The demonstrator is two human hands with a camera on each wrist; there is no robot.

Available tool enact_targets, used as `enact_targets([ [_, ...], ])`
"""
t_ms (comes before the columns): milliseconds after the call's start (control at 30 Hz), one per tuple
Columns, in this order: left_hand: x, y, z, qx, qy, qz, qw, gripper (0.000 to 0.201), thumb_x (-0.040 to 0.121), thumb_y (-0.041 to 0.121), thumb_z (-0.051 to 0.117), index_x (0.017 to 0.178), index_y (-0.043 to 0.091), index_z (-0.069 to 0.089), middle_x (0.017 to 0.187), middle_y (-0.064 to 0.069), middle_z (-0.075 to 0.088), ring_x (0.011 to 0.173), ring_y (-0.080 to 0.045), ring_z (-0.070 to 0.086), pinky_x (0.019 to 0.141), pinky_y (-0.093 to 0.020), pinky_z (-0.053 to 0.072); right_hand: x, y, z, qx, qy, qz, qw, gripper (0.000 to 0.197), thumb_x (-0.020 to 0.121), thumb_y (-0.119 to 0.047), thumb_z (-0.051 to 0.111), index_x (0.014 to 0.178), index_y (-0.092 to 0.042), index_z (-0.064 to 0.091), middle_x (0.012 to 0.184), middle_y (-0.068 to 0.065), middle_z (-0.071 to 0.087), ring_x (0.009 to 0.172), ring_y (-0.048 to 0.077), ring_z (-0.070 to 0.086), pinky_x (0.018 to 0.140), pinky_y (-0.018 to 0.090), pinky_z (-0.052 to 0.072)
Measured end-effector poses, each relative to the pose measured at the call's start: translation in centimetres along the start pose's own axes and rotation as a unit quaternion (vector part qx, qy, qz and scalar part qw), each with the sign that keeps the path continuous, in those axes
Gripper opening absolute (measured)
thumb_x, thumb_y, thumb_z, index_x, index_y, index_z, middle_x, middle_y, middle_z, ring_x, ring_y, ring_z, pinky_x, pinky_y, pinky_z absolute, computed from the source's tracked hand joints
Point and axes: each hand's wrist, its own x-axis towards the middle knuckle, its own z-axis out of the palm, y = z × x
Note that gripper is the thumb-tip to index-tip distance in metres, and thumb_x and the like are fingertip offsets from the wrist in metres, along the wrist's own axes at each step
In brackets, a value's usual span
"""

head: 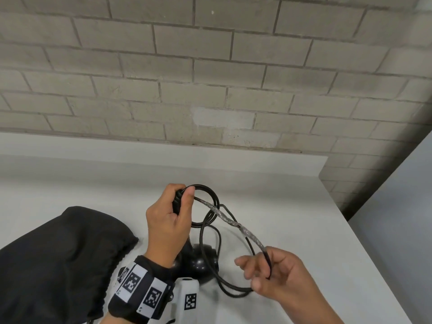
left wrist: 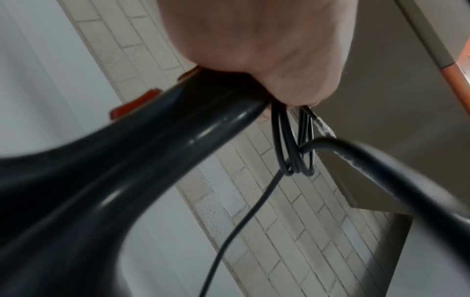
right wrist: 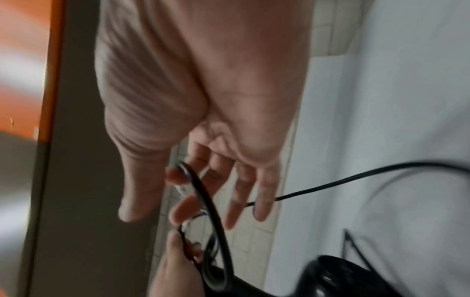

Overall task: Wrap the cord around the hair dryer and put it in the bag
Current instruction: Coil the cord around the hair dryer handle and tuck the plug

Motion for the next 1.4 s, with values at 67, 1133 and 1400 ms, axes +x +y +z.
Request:
enact_targets([
  [67,-0.1,0.0,0.0,0.002,-0.006,-0.004,1.000,0.023,0.092,0.046,0.050,0.088,0.026,0.058,0.062,0.004,0.059,0.065,-0.018,0.056,0.053,-0.020,0.041,-0.3,1.4,0.0,0.032,-0.001,-0.018,0.999,0.030,0.067,-0.020,0.090,0.069,-0.022,0.060,0.075,0.013,0.070,0.105,0.040,0.067,0.092,0.037,0.052],
  [1133,-1.1,1.1,1.2,0.029,-0.049,0.038,0.998,0.019,0.095,0.045,0.050,0.089,0.028,0.053,0.058,0.010,0.051,0.057,-0.012,0.051,0.050,-0.013,0.037,4.3,-0.3,8.7,-0.221,0.109,0.038,0.968,0.017,0.100,-0.028,0.052,0.100,-0.016,0.063,0.080,-0.003,0.072,0.075,0.006,0.069,0.078,0.027,0.058],
  [1400,0.1,-0.5,-0.1,0.060,-0.007,0.010,0.998,0.035,0.097,0.042,0.046,0.091,0.011,0.061,0.076,0.005,0.054,0.070,-0.010,0.047,0.065,-0.011,0.038,-0.8,0.6,4.0,-0.366,-0.067,0.083,0.925,0.011,0.094,-0.038,0.056,0.087,-0.039,0.064,0.073,-0.012,0.062,0.073,-0.002,0.061,0.074,0.010,0.045],
])
